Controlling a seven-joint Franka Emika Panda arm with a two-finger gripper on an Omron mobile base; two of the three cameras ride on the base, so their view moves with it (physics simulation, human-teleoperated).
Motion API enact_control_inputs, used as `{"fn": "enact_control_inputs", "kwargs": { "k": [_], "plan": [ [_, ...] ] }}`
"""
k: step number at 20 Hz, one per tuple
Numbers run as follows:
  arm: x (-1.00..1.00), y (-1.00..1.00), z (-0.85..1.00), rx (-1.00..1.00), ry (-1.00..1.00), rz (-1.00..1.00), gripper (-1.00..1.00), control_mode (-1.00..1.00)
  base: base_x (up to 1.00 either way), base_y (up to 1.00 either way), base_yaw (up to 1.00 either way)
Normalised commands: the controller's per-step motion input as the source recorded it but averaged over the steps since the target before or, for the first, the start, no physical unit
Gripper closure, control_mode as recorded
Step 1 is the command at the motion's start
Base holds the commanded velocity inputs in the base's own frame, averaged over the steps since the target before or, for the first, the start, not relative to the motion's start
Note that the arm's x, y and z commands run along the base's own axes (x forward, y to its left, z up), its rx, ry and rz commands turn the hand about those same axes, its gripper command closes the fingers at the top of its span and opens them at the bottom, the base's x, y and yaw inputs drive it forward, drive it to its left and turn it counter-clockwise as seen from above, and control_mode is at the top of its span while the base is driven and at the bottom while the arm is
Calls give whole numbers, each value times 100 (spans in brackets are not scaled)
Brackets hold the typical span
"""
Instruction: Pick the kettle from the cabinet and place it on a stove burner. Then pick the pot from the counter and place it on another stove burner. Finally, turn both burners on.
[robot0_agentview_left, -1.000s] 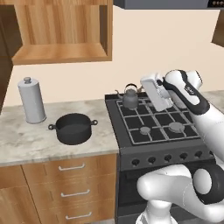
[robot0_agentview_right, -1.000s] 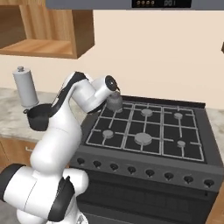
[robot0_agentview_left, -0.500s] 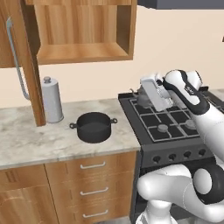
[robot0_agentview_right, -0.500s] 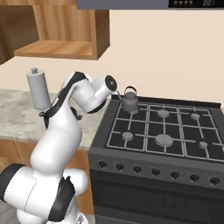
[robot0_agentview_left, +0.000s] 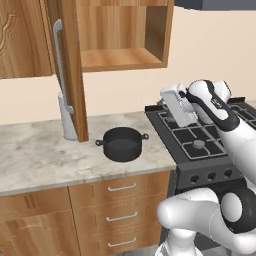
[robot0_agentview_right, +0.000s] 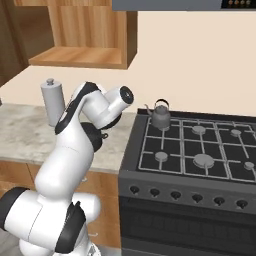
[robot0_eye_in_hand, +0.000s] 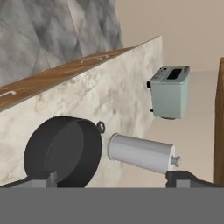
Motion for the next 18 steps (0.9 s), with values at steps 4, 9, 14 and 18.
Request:
{"fn": "enact_control_inputs", "kwargs": {
  "k": [4,9,14,18],
  "plan": [
    [0,0,0,0,0,0,-100,100,26,34,-2],
    [0,0,0,0,0,0,-100,100,28,29,0],
    [0,1,0,-1,0,0,-100,-100,16,12,0],
    [0,14,-3,-6,3,0,-100,-100,0,0,0]
  ]
}}
